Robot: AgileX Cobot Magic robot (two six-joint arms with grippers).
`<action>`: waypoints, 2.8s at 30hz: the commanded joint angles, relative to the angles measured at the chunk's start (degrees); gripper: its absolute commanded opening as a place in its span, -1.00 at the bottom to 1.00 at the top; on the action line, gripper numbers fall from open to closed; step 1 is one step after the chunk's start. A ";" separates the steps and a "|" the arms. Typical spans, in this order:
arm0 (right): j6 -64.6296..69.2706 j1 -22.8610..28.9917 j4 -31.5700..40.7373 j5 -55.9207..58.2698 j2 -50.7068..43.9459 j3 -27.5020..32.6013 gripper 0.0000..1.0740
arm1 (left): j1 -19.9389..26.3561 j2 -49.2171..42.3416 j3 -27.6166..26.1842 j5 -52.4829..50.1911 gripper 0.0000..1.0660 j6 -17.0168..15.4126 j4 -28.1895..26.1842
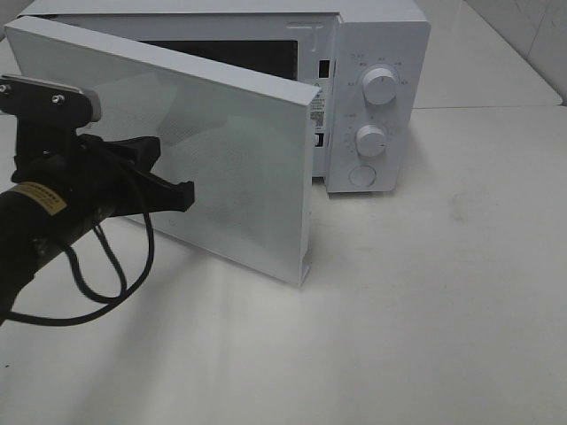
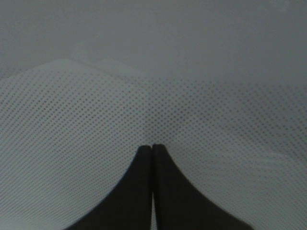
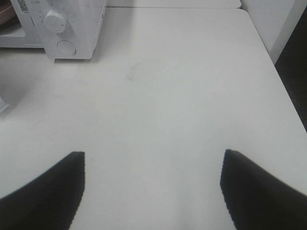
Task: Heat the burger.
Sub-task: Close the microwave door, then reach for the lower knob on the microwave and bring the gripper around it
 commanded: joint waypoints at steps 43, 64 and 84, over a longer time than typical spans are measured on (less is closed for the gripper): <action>0.06 -0.46 0.06 -0.40 -1.55 -0.06 0.39 | -2.52 16.10 -37.82 11.34 -1.00 23.15 -26.59; 0.06 -0.46 0.06 -0.40 -1.55 -0.06 0.39 | -9.00 14.95 -39.48 27.27 -1.00 28.30 -30.88; 0.06 -0.46 0.06 -0.40 -1.55 -0.06 0.39 | 4.81 8.65 -39.48 85.89 0.65 23.03 -24.47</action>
